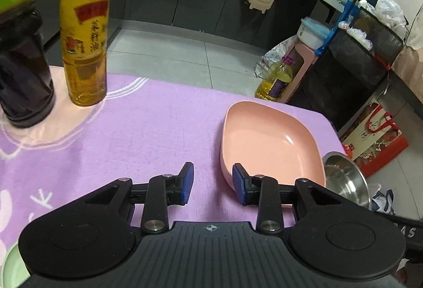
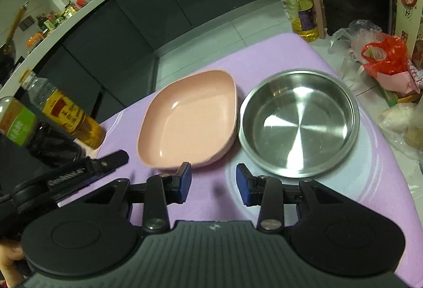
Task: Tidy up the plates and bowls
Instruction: 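Close both grippers on the rim of the pink square dish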
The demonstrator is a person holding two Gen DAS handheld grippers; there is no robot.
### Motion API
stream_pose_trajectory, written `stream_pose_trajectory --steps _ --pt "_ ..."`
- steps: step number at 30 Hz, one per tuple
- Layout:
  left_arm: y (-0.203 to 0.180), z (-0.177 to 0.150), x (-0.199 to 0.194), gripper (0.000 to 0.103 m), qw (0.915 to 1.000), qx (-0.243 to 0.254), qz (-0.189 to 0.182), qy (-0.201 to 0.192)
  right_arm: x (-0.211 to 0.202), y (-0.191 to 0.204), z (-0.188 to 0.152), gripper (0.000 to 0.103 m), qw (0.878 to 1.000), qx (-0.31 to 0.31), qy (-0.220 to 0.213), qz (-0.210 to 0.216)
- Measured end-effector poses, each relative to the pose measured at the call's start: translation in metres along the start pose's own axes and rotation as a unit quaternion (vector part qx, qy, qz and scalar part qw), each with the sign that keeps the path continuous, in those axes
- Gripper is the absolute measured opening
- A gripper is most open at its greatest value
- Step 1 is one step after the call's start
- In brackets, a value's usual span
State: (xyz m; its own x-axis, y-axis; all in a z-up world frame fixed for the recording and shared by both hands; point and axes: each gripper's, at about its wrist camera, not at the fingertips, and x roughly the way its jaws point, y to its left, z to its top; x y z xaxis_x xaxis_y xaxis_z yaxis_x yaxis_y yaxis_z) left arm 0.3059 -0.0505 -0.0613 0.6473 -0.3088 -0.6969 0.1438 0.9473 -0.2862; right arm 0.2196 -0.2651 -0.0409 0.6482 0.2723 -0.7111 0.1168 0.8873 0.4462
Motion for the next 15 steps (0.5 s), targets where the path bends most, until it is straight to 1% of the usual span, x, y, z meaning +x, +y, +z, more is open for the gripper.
stream_pose_trajectory --steps 2,4,8,10,15 --pt "0.001 0.000 0.005 0.030 1.0000 0.005 0.001 0.002 0.003 0.000 0.002 0.038 1.000 0.008 -0.003 -0.001" --pt "0.003 0.000 0.008 0.034 1.0000 0.005 -0.002 -0.002 0.008 0.000 0.003 0.038 1.000 0.013 0.001 -0.002" --pt "0.002 0.001 0.010 0.034 0.9999 0.012 -0.003 0.001 0.018 -0.001 0.003 0.038 1.000 0.025 0.011 -0.013" --pt "-0.001 0.002 0.012 0.034 0.9998 0.018 -0.003 0.003 0.020 -0.003 0.003 0.038 0.999 0.037 0.008 -0.007" --pt "-0.009 0.001 0.021 0.034 0.9994 0.031 -0.008 0.014 0.021 -0.002 0.006 0.038 0.999 0.049 0.001 -0.014"
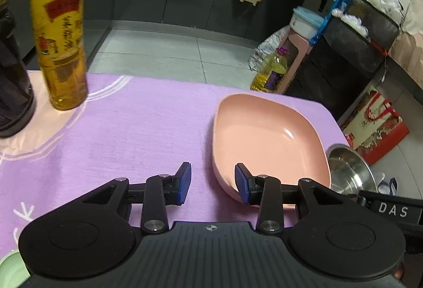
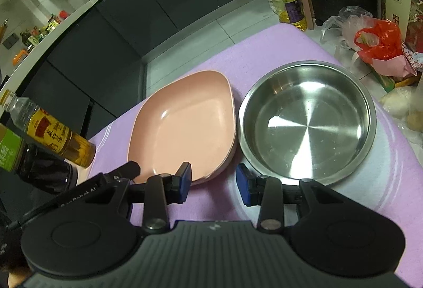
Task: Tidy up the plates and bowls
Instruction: 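Close both grippers on the rim of the pink square dish, then carry the pink dish with both grippers and lower it onto the green plate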
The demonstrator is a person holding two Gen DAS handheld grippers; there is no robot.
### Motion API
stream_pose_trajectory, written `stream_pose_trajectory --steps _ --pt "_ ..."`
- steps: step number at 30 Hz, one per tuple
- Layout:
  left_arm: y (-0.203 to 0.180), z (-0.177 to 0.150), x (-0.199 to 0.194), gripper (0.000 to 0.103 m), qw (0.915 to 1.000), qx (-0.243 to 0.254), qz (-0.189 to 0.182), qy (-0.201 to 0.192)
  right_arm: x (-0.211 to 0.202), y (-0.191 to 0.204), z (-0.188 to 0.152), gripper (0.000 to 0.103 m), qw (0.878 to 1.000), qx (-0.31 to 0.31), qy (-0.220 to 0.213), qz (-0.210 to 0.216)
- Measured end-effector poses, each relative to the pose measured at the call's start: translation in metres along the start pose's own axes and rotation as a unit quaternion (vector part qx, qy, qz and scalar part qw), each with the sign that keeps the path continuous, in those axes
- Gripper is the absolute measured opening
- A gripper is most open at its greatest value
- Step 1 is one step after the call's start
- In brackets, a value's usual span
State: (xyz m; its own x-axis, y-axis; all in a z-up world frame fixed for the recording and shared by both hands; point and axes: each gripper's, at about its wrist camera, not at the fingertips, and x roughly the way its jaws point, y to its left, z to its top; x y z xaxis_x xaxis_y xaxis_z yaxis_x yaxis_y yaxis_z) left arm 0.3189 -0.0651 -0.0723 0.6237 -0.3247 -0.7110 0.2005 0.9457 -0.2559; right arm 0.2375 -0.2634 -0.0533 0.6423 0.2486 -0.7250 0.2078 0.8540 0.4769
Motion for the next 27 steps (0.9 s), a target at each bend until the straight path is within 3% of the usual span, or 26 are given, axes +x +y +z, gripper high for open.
stream_pose_trajectory --steps 3,5,7,10,15,27 --pt "-0.009 -0.003 0.011 0.034 0.9996 0.019 -0.002 0.018 0.005 0.002 0.001 0.038 1.000 -0.001 0.001 -0.002" --pt "-0.015 -0.006 0.013 0.023 0.9989 0.041 -0.001 0.024 0.009 0.003 0.000 0.031 1.000 -0.010 0.004 -0.008" --pt "-0.020 -0.008 0.010 0.021 0.9979 0.059 0.011 0.026 0.011 0.005 -0.002 0.022 1.000 -0.021 0.007 -0.008" --pt "-0.015 -0.010 0.000 0.021 0.9982 0.054 0.002 0.026 0.008 0.007 -0.005 0.021 0.999 -0.037 0.002 -0.019" --pt "0.002 -0.015 -0.027 0.021 0.9992 0.031 -0.006 0.024 -0.004 0.008 -0.012 0.021 0.999 -0.031 0.017 0.007" --pt "0.031 -0.055 -0.123 0.021 0.9984 0.020 0.040 -0.033 -0.049 0.053 -0.055 0.022 0.993 -0.087 0.021 0.071"
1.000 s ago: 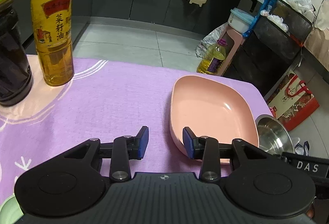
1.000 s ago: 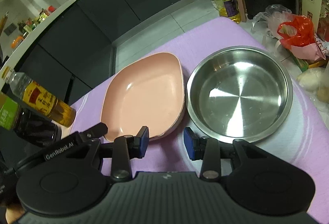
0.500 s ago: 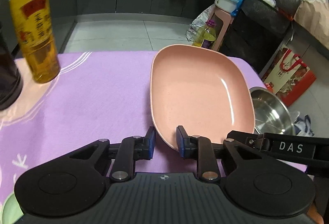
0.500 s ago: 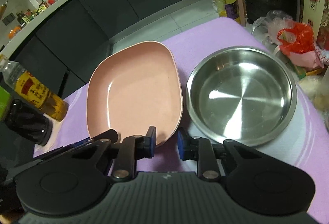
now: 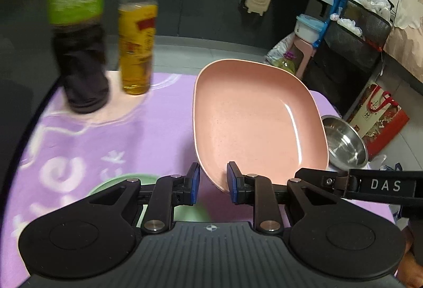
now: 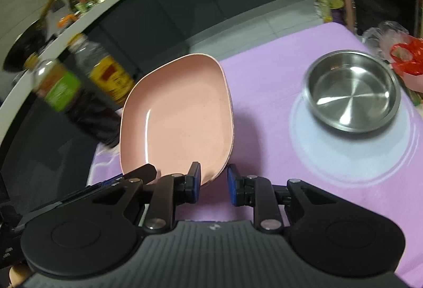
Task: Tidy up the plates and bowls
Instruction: 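Carry the pink dish with both grippers and lower it onto the green plate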
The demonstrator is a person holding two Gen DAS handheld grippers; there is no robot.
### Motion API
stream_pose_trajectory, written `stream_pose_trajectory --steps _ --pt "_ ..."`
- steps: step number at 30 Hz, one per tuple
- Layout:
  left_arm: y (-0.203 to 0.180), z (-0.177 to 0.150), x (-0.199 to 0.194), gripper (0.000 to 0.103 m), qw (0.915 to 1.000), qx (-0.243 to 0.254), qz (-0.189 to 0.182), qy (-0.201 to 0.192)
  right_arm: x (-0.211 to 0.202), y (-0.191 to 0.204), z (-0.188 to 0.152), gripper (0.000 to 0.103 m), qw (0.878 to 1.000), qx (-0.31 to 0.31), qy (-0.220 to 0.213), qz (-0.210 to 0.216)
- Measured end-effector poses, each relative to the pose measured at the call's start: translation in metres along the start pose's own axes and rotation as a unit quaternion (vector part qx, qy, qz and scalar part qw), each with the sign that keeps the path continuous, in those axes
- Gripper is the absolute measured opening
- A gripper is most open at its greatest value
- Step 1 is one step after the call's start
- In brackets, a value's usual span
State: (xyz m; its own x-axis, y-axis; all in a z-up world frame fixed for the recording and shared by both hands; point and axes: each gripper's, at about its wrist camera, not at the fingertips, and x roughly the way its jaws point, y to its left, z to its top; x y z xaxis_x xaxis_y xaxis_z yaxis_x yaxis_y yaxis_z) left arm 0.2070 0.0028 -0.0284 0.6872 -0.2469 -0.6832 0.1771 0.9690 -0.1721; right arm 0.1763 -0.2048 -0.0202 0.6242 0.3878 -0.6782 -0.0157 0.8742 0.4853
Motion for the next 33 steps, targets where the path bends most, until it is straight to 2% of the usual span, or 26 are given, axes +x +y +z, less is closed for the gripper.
stream_pose_trajectory --steps 6,15,23,33 --pt "0.019 -0.018 -0.046 0.021 0.9996 -0.002 0.021 -0.020 -0.011 0.028 -0.022 0.022 0.999 -0.024 0.023 0.035" --pt "0.050 -0.046 -0.086 0.021 0.9981 -0.040 0.046 -0.010 -0.025 0.066 -0.047 0.022 0.994 -0.081 0.040 0.064" --pt "0.066 -0.061 -0.098 0.021 0.9968 -0.061 0.051 -0.008 -0.017 0.088 -0.062 0.022 0.990 -0.108 0.056 0.065" --pt "0.073 -0.073 -0.094 0.021 0.9965 -0.066 0.051 0.007 -0.014 0.094 -0.074 0.022 0.989 -0.116 0.071 0.054"
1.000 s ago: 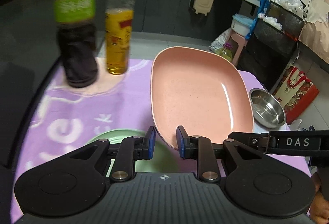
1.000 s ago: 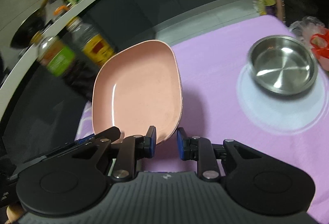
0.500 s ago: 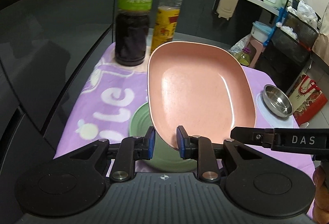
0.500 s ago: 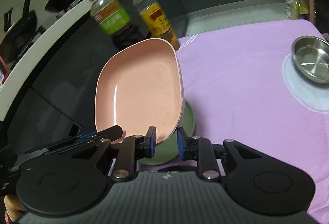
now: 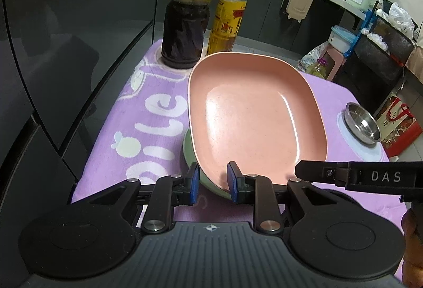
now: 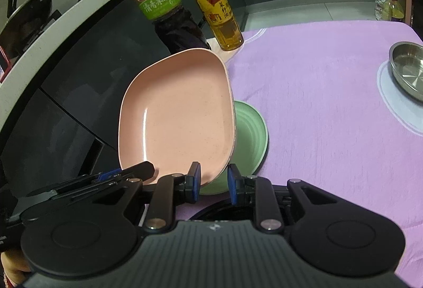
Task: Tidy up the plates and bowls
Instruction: 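Carry the pink dish with both grippers and lower it onto the green plate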
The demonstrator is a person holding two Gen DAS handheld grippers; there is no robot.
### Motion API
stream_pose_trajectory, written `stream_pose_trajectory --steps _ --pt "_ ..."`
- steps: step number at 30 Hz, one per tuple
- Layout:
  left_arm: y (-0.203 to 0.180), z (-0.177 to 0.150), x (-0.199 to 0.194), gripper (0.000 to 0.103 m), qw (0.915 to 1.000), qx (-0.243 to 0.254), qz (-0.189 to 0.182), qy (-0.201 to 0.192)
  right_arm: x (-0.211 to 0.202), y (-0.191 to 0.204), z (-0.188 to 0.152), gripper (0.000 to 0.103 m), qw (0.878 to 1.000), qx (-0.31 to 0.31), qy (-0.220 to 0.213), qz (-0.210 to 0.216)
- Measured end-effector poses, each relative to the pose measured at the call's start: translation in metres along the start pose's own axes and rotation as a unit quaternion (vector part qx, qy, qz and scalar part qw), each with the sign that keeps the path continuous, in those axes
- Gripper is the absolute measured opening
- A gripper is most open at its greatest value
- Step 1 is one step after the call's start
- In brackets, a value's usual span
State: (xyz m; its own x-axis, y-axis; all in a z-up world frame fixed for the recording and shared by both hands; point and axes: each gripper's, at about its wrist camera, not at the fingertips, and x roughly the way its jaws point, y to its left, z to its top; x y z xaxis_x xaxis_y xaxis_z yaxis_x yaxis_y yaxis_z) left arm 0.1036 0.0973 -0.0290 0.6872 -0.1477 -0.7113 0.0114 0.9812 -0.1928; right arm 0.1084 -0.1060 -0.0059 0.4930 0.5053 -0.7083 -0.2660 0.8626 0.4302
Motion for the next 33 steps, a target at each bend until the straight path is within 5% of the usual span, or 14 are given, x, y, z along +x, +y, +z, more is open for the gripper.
stream_pose_trajectory --steps 16,33 --pt "0.008 -0.006 0.031 0.022 0.9990 -0.010 0.001 0.044 0.025 -0.004 -0.001 0.022 0.999 -0.002 0.026 -0.041" --pt "0.012 -0.002 0.014 0.021 0.9999 -0.011 0.011 0.004 0.021 -0.015 0.003 0.022 0.998 0.004 0.014 -0.061"
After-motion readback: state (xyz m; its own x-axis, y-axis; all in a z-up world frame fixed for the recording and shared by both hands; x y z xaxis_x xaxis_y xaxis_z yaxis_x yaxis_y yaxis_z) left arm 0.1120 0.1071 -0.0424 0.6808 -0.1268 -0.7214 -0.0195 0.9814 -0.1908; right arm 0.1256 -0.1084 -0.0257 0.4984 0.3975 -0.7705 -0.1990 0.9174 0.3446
